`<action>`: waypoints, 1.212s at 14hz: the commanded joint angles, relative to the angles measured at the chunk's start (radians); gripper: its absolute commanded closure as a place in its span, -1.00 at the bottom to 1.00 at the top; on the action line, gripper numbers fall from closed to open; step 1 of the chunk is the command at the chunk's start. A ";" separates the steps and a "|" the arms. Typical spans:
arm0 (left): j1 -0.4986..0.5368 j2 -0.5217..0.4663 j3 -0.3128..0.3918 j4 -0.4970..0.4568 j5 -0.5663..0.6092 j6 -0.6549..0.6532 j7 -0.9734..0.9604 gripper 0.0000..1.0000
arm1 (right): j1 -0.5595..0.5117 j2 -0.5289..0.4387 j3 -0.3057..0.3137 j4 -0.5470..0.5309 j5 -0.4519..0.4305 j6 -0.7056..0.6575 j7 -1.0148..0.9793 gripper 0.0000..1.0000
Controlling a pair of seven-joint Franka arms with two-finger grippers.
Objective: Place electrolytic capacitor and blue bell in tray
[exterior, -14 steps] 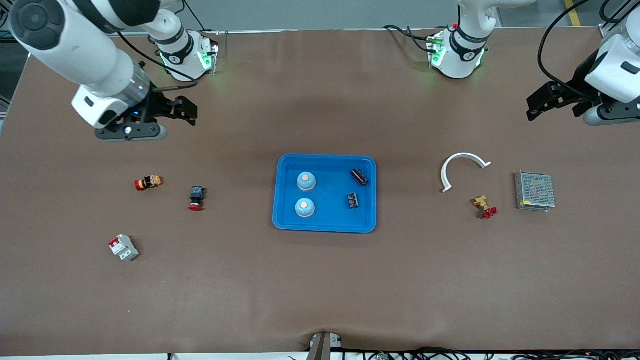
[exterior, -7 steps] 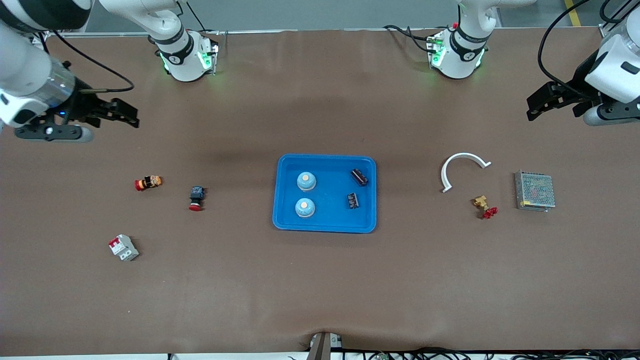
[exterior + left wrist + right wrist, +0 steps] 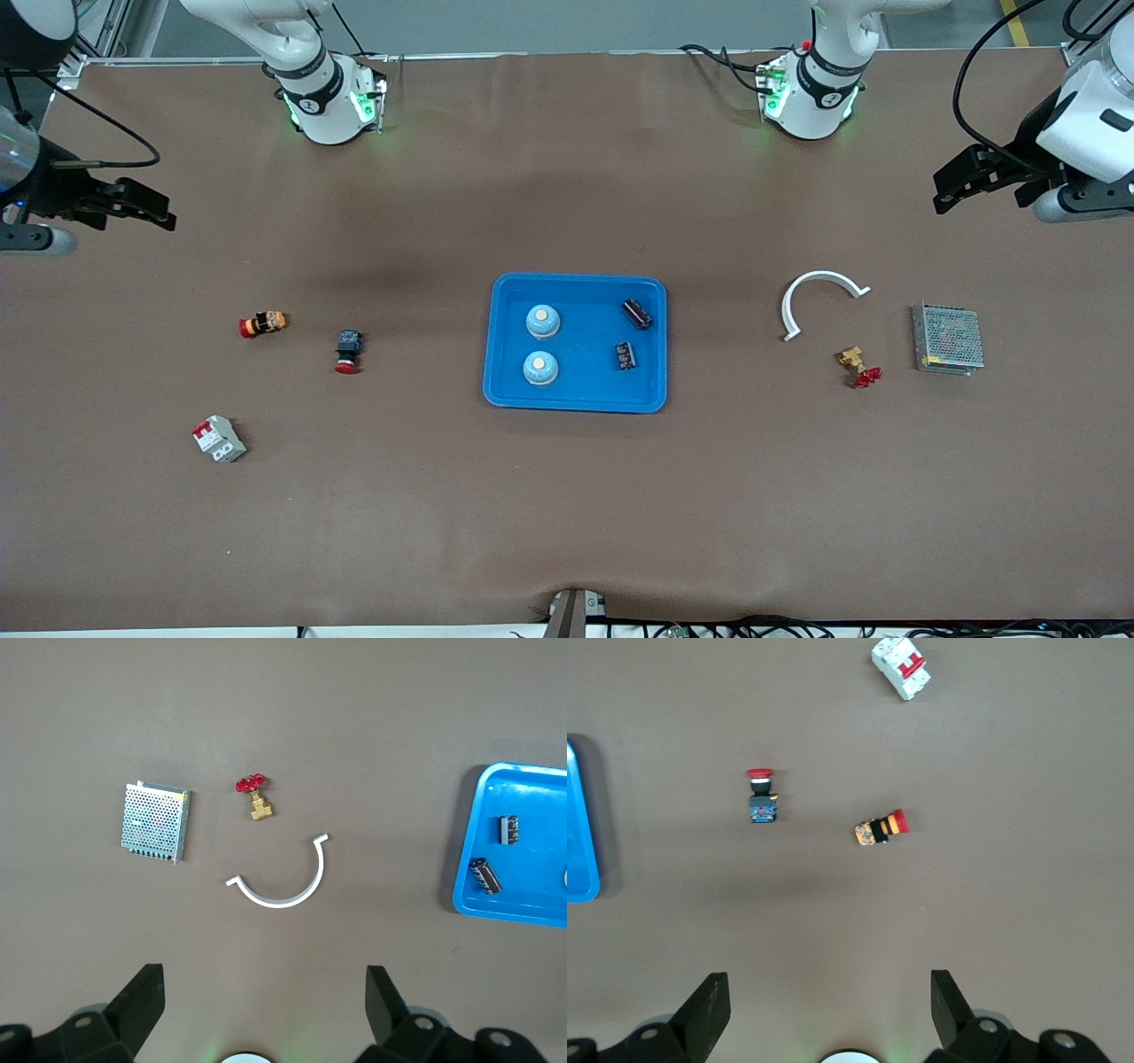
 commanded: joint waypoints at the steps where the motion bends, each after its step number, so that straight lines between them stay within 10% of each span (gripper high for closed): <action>1: -0.004 -0.010 0.006 0.003 -0.007 0.002 0.011 -1.00 | -0.025 -0.020 0.020 -0.013 -0.023 0.008 -0.010 -1.00; 17: 0.001 0.019 0.006 0.045 -0.006 -0.001 0.011 -1.00 | -0.023 -0.016 0.022 0.013 -0.022 -0.020 -0.009 -1.00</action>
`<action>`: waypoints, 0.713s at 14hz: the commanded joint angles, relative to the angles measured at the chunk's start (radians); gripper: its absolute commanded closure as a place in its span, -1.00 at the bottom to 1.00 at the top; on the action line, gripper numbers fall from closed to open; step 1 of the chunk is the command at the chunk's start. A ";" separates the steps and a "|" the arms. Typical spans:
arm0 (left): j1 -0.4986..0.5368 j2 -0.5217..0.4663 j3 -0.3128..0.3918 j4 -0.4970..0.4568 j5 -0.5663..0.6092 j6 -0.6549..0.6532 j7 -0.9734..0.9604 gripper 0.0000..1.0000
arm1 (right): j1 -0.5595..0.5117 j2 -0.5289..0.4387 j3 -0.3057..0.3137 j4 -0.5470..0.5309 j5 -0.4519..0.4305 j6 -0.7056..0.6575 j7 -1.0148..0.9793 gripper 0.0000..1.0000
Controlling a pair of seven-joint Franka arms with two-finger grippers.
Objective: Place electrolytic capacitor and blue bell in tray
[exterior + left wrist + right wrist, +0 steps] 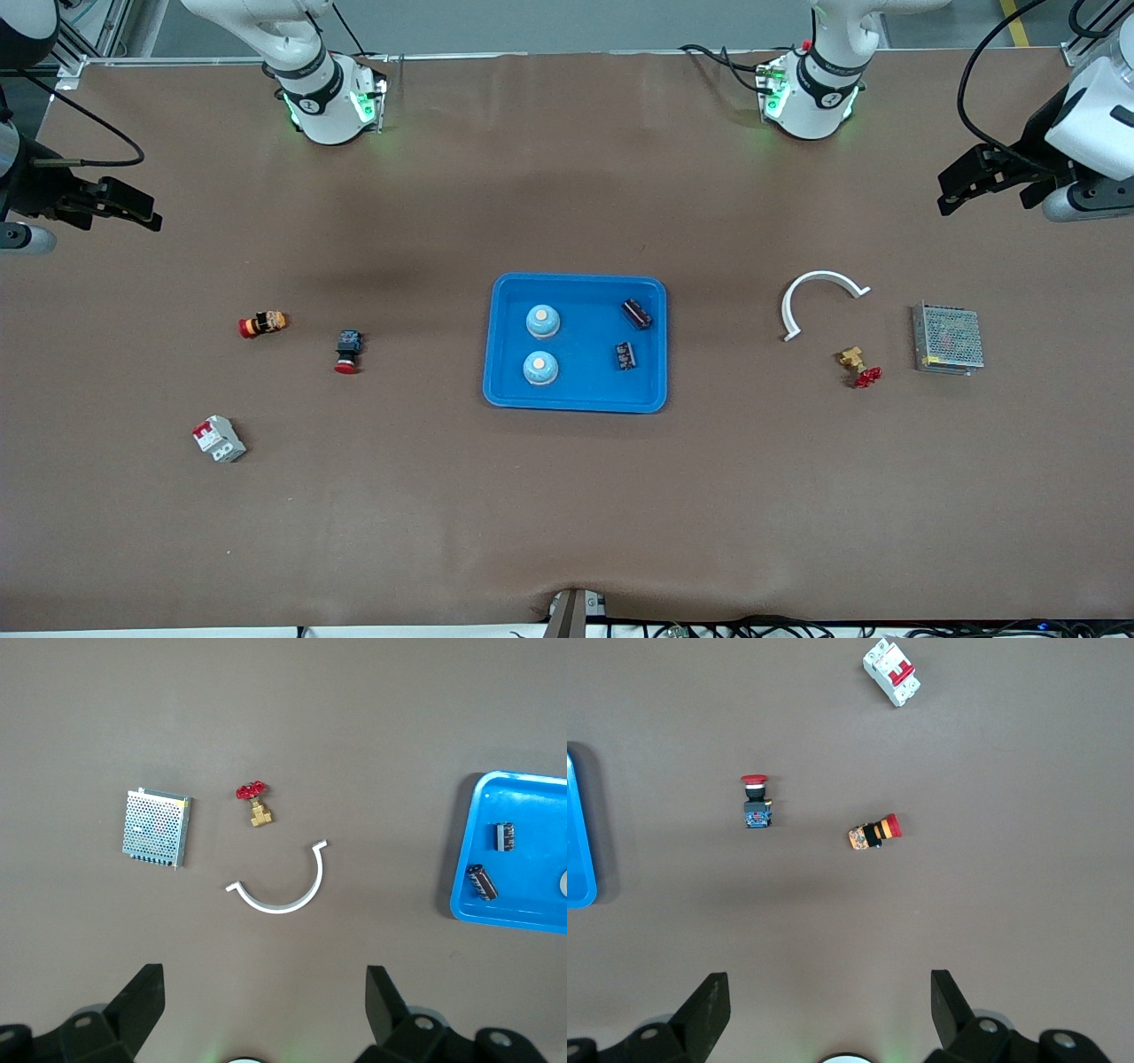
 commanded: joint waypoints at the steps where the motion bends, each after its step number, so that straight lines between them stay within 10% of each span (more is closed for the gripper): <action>1: -0.001 0.011 0.005 0.024 -0.006 -0.005 0.011 -1.00 | -0.013 -0.014 0.016 0.009 -0.021 -0.030 -0.005 -1.00; 10: -0.006 0.008 -0.002 0.022 -0.006 -0.007 -0.003 -1.00 | -0.012 -0.006 0.016 0.030 -0.012 -0.053 -0.005 -1.00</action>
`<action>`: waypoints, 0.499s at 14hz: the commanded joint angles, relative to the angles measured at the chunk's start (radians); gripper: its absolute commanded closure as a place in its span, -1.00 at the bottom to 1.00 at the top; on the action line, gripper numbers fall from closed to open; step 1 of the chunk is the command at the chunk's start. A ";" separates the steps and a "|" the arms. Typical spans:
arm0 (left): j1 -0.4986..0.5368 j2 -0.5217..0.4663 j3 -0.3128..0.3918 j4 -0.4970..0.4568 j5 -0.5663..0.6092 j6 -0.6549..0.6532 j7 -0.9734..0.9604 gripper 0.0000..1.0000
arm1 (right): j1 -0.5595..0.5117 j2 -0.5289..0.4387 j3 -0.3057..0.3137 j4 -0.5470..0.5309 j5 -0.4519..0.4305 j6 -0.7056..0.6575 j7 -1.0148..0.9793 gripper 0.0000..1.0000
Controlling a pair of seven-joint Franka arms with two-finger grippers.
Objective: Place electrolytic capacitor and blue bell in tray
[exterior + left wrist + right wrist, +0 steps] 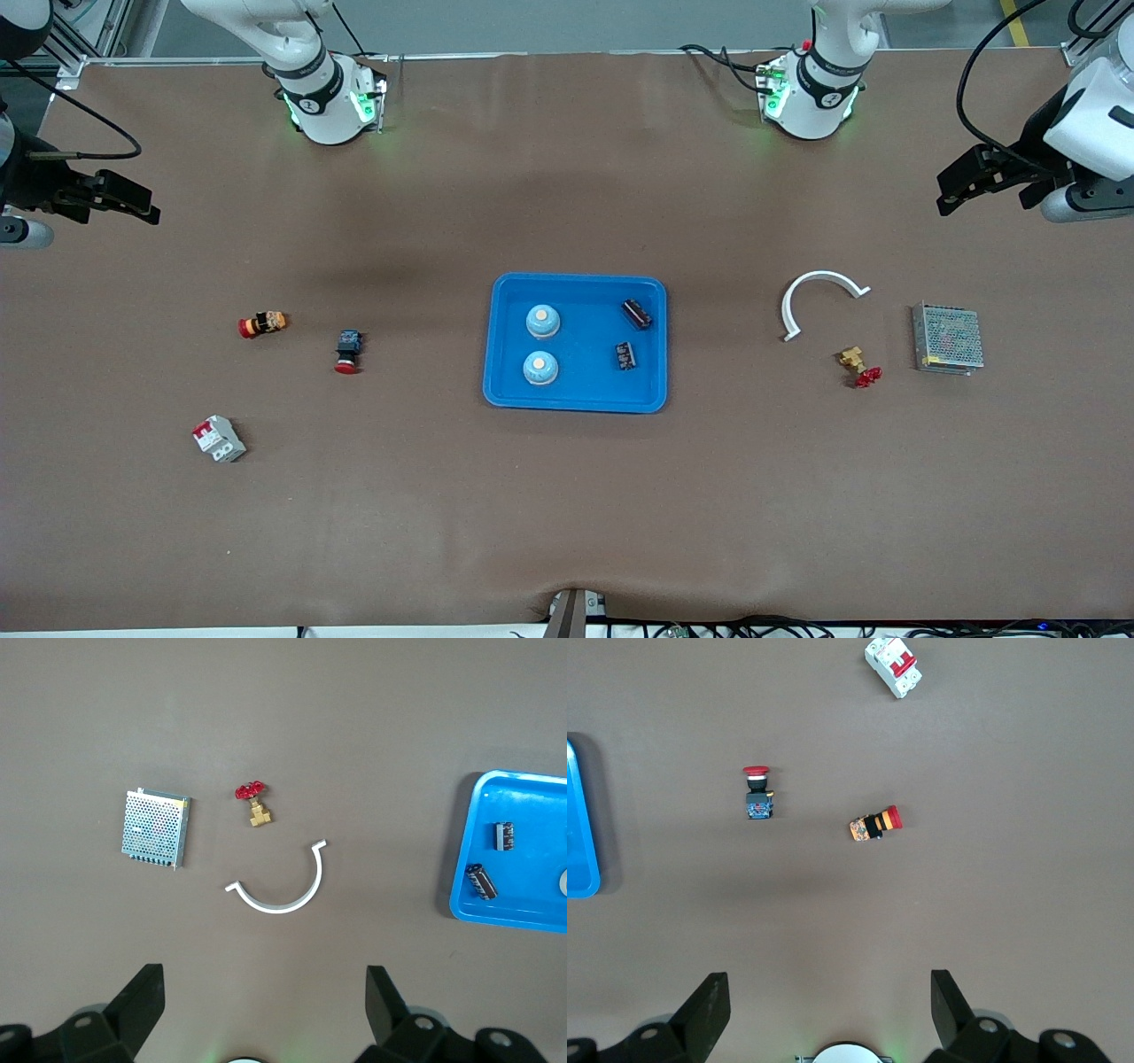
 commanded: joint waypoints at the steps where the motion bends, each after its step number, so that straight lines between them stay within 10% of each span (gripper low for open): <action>1: -0.004 0.008 -0.001 0.022 -0.007 -0.005 -0.003 -1.00 | -0.012 -0.006 0.013 0.010 -0.012 -0.015 -0.005 -1.00; 7: 0.006 0.002 0.001 0.022 -0.007 -0.005 0.002 -1.00 | -0.012 -0.006 0.013 0.010 -0.012 -0.017 -0.005 -1.00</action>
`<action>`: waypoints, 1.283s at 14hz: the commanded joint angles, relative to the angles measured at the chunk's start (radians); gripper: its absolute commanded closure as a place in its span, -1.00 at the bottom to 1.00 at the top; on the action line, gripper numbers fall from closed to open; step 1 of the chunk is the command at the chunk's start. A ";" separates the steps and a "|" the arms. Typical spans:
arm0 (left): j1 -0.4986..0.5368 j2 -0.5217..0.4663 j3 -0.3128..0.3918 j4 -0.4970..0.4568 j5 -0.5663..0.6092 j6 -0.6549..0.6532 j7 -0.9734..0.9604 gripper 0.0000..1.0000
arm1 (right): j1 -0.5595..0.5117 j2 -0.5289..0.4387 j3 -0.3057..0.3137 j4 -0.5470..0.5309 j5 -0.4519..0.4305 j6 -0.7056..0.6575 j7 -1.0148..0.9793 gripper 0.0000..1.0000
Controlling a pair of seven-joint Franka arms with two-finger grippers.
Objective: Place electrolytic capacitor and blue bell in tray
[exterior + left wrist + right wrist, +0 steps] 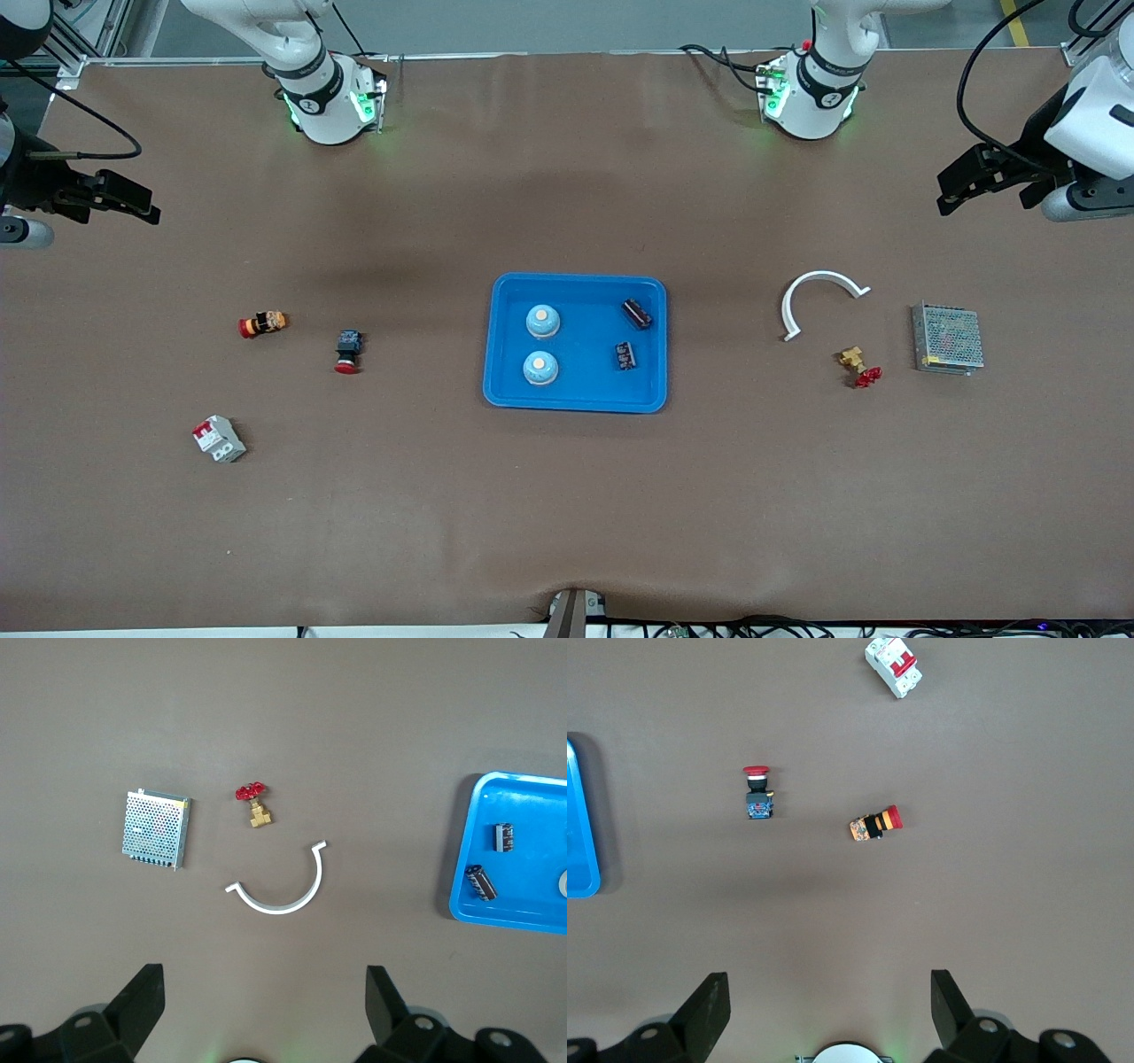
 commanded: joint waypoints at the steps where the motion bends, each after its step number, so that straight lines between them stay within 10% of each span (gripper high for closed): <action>1: 0.003 0.003 0.001 0.021 -0.009 -0.004 0.002 -1.00 | -0.009 -0.006 0.014 0.010 -0.012 -0.016 -0.005 -1.00; 18: 0.001 0.003 0.001 0.021 -0.009 -0.004 -0.004 -1.00 | -0.010 -0.014 0.013 0.044 -0.009 -0.049 -0.013 -1.00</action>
